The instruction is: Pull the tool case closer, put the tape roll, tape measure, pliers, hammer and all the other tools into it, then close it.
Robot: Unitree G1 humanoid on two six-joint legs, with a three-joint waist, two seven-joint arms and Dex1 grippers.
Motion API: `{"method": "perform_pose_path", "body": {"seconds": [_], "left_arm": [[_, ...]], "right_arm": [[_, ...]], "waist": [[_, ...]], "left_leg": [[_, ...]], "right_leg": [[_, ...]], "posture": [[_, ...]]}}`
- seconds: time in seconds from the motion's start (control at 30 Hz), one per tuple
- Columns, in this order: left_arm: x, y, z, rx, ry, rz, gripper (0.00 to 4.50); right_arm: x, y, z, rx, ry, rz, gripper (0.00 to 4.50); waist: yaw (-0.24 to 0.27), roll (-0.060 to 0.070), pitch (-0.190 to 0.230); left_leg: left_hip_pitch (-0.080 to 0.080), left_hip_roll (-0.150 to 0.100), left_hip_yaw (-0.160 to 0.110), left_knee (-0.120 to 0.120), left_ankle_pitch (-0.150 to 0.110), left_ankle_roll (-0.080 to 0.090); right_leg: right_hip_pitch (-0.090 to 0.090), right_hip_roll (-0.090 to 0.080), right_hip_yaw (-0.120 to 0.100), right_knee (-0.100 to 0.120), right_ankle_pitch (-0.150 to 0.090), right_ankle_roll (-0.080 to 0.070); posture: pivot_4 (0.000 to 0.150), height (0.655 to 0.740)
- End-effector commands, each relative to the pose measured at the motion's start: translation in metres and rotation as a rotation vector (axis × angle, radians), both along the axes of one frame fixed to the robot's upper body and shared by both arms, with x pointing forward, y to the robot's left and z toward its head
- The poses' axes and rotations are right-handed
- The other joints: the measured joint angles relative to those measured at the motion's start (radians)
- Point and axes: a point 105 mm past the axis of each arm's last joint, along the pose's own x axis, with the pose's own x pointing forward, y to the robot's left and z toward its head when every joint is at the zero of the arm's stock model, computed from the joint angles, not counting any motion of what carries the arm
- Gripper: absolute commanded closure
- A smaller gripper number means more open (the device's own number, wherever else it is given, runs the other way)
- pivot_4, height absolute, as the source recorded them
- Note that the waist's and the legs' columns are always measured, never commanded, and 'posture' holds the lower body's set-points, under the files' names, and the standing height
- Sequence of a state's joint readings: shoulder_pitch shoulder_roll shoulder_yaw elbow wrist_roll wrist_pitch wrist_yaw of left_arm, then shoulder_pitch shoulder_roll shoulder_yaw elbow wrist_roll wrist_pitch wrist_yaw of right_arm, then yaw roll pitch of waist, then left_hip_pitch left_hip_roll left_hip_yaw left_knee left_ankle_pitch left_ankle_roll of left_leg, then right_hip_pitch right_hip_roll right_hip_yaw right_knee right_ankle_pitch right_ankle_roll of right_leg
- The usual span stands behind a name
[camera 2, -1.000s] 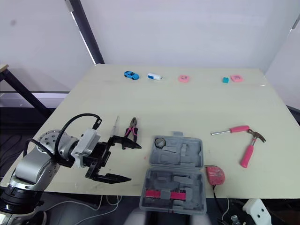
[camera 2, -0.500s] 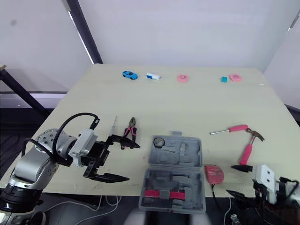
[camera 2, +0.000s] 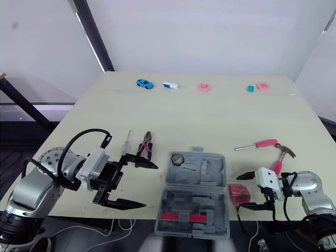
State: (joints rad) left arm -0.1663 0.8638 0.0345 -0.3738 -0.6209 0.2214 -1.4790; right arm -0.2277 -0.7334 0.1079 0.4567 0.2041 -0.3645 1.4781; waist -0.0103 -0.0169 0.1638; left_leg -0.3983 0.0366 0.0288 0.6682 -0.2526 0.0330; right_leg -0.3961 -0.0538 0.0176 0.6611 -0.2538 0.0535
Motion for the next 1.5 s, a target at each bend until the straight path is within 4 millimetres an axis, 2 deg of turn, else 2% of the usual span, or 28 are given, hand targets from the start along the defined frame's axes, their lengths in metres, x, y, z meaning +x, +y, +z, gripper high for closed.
{"method": "perform_pose_path", "body": {"seconds": [0.03,0.33,0.7,0.9,1.03,1.07,1.1,1.27,1.5], "left_arm": [[-0.003,0.0,0.008,0.001,-0.041,-0.008,0.0],[-0.001,0.003,0.008,0.006,-0.041,0.001,0.0],[0.0,0.002,0.008,0.01,-0.035,-0.01,0.0],[-0.001,0.002,0.007,0.012,-0.034,-0.009,0.0],[-0.001,0.003,0.007,0.013,-0.03,-0.008,0.0],[0.0,0.003,0.007,0.013,-0.03,-0.008,0.0],[0.0,0.003,0.007,0.013,-0.03,-0.008,0.0],[0.0,0.003,0.008,0.011,-0.03,-0.008,0.0],[0.001,0.001,0.012,-0.064,0.0,0.023,0.0]], "right_arm": [[0.0,0.001,-0.002,-0.026,-0.006,0.022,0.06],[-0.005,0.002,0.005,0.006,0.001,0.022,0.06],[-0.002,-0.002,-0.009,-0.063,-0.018,0.005,0.06],[0.0,0.003,-0.012,-0.044,-0.011,-0.008,0.06],[0.0,0.003,-0.014,-0.047,-0.011,-0.009,0.89],[0.0,0.003,-0.014,-0.048,-0.011,-0.009,1.29],[0.0,0.002,-0.014,-0.051,-0.011,-0.011,1.38],[-0.002,-0.006,-0.015,-0.074,-0.013,-0.019,1.46],[0.004,-0.015,0.019,-0.129,-0.039,-0.042,1.46]], "waist": [[0.001,0.0,0.0],[0.0,0.0,0.0],[-0.001,0.0,0.0],[-0.001,0.0,0.0],[-0.001,0.0,0.0],[-0.001,0.0,0.0],[-0.001,0.0,0.0],[-0.001,0.0,0.0],[-0.001,0.001,0.001]], "left_leg": [[0.0,0.0,0.0,0.0,0.0,0.0],[0.0,0.0,0.001,0.0,0.0,0.0],[0.001,0.0,0.003,0.0,0.0,0.0],[0.001,0.0,0.004,0.0,0.0,0.0],[0.001,0.0,0.004,0.0,0.0,0.0],[0.001,0.0,0.004,0.0,0.0,0.0],[0.001,0.0,0.003,0.0,0.0,0.0],[0.001,0.0,0.004,0.0,0.0,0.0],[0.001,0.001,0.003,0.0,0.0,0.0]], "right_leg": [[0.0,0.0,0.0,0.0,0.0,0.0],[0.0,0.0,0.001,0.0,0.0,0.0],[0.0,0.0,0.001,0.0,0.0,0.0],[0.0,0.001,0.002,0.0,0.0,-0.001],[0.0,0.001,0.002,0.0,0.0,-0.001],[0.0,0.001,0.002,0.0,0.0,-0.001],[0.0,0.001,0.002,0.0,0.0,-0.001],[0.0,0.001,0.002,0.0,0.0,-0.001],[0.0,0.0,0.003,0.0,0.0,-0.001]], "posture": [[0.15,0.74],[0.15,0.74],[0.15,0.74],[0.15,0.74],[0.15,0.74],[0.15,0.74],[0.15,0.74],[0.15,0.74],[0.15,0.74]]}}
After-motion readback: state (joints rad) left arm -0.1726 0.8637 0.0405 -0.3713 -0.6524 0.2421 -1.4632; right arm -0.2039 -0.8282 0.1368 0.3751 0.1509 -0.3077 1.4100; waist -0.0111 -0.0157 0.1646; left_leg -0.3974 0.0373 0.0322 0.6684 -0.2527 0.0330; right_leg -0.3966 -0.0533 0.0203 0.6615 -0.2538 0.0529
